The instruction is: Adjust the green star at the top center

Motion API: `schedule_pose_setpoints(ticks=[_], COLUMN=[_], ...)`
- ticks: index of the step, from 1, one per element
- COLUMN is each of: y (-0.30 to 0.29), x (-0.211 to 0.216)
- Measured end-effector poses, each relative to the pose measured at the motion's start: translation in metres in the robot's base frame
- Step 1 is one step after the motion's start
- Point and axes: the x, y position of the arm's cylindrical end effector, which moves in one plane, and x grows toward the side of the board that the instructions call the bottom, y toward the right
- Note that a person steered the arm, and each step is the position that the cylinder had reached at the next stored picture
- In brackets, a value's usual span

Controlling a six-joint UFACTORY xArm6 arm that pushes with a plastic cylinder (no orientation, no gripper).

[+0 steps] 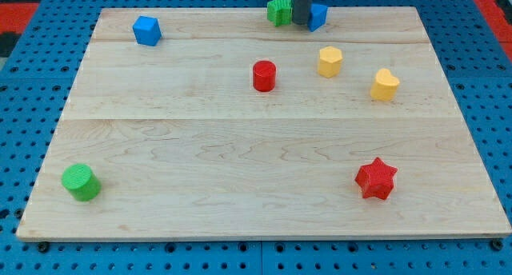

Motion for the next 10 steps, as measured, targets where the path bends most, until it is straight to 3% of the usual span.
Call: schedule_pose_setpoints(ticks=[1, 3, 5, 7, 8, 9, 10], y=[-0.021, -0.016, -0.041, -0.116, -0.113, -0.152, -0.157], x=[0.025, -0.024, -0.027, 0.06, 0.005, -0.028, -0.028])
